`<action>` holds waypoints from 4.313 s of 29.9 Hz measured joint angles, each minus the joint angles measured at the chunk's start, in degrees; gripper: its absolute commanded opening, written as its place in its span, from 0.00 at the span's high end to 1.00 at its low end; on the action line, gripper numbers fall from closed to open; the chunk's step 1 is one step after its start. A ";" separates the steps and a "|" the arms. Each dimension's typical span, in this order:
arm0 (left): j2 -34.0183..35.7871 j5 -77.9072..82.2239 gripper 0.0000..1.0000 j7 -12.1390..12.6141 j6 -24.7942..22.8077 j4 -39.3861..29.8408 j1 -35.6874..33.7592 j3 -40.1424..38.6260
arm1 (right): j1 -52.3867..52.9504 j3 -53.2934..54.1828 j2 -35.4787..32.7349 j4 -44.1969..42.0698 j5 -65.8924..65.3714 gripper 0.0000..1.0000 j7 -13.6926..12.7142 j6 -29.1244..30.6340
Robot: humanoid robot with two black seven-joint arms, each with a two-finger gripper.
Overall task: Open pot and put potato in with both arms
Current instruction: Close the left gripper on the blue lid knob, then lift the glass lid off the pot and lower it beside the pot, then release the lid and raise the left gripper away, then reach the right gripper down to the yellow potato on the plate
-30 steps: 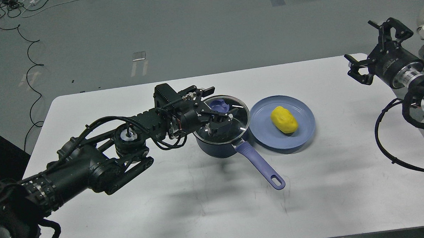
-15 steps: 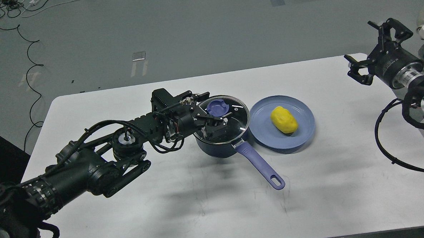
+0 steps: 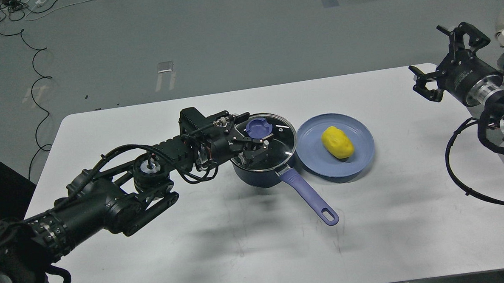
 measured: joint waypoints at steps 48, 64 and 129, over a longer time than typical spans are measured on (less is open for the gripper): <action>28.65 -5.09 0.55 -3.73 16.08 -6.65 10.65 -0.01 | 1.04 -4.60 0.09 0.18 -0.34 0.00 0.63 0.17; 19.17 -5.27 0.55 -3.58 18.67 4.27 15.44 -0.05 | 1.16 -4.80 -1.28 0.96 -0.32 0.00 0.63 0.17; 22.54 -99.12 0.02 4.87 4.92 -8.28 -0.90 -14.58 | 20.33 -50.92 0.95 -0.66 -76.85 0.00 17.65 -7.95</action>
